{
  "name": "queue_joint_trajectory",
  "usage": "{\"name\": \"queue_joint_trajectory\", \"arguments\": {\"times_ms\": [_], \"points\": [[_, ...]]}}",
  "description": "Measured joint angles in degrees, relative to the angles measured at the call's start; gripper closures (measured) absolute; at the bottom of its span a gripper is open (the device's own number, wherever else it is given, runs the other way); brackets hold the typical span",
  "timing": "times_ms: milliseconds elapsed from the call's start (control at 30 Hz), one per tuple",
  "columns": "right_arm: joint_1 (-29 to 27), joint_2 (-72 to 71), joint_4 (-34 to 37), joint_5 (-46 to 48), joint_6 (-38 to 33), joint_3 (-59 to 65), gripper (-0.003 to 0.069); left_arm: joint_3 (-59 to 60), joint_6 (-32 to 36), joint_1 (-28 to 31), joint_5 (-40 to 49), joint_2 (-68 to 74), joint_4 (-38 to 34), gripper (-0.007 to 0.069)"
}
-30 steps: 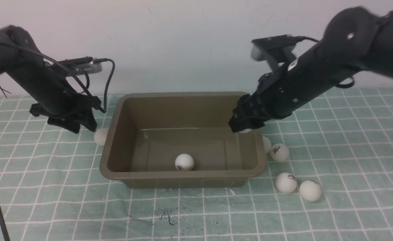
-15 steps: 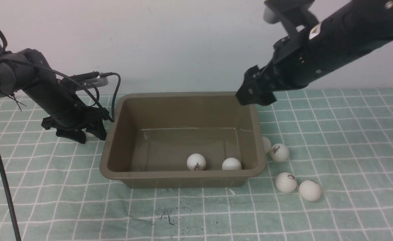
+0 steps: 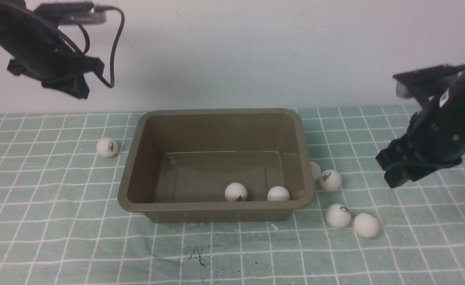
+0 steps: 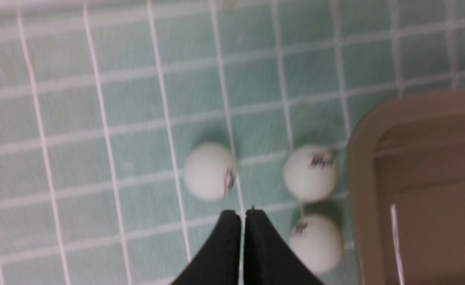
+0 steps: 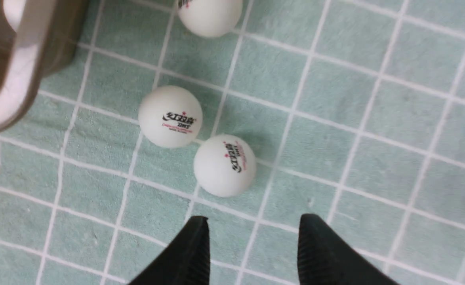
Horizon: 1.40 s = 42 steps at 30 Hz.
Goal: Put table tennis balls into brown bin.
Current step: 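Reach for and grasp a ping pong ball on the table beside the basket, then drop the ball into the bin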
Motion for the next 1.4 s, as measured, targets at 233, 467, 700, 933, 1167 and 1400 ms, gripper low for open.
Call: {"name": "queue_joint_trajectory", "arguments": {"times_ms": [233, 467, 700, 933, 1167, 1400], "points": [[0.0, 0.0, 3.62, -4.08, 0.05, 3.06, 0.0382, 0.11, 0.32, 0.0, -6.01, 6.79, 0.04, 0.0421], [0.0, 0.0, 3.62, -5.43, 0.05, 3.06, 0.0383, 0.16, 0.32, 0.0, -7.21, 14.58, 0.42, 0.0118], [0.0, 0.0, 3.75, -5.57, 0.19, 3.06, 0.0383, 0.16, -0.82, 0.0, -6.59, 18.07, 1.63, 0.0195], [0.0, 0.0, 3.22, -3.09, 1.07, 3.61, 0.0382, -3.09, -1.48, 0.05, 3.15, 16.88, 6.43, 0.0272], [0.0, 0.11, 2.06, -11.62, 4.48, 11.18, 0.0312, -11.77, 3.65, -1.83, 8.51, 7.02, -4.92, 0.0272], [0.0, 5.74, 3.89, -21.51, 4.87, 12.67, 0.0166, -10.92, 8.87, -11.65, 9.8, 7.34, -9.12, 0.0272]]}}
